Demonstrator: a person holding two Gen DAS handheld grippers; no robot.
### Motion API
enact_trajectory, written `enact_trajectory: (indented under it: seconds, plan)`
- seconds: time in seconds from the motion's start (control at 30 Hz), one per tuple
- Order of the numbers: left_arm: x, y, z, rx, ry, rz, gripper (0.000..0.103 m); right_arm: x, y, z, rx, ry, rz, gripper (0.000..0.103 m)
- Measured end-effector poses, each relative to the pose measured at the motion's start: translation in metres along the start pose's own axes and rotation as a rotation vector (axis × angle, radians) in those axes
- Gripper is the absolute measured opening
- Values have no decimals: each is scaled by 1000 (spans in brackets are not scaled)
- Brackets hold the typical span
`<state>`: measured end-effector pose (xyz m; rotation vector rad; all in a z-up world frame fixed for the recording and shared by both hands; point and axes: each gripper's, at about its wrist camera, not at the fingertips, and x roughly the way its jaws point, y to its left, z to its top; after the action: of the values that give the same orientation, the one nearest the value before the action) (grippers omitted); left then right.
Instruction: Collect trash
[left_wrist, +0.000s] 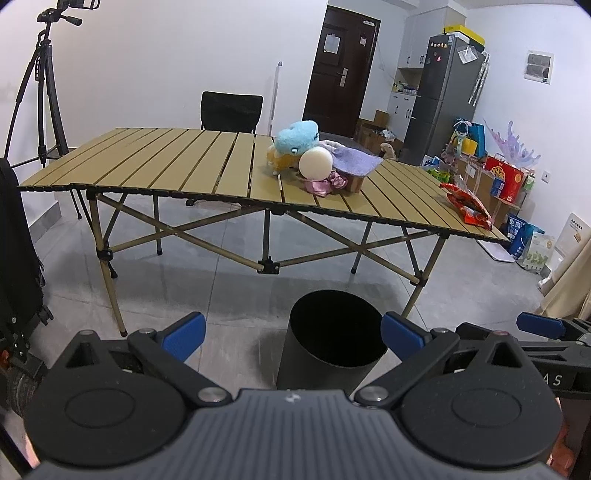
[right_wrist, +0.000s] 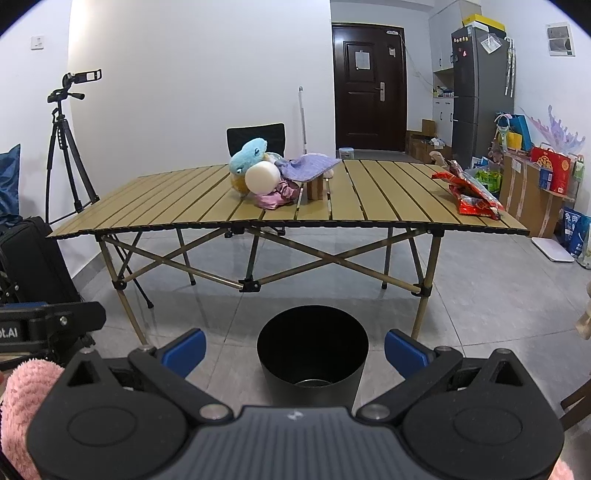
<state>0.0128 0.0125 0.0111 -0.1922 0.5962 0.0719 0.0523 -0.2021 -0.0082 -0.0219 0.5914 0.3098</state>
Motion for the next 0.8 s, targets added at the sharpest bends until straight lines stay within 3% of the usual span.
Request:
enact_trajectory:
  seconds: [0.3, 0.8]
  plan:
    - [34, -6, 32, 1, -28, 4, 103, 28, -11, 24, 1, -33, -5, 103]
    - [122, 0, 98, -17, -70, 26, 103, 121, -20, 90, -26, -99, 39, 103]
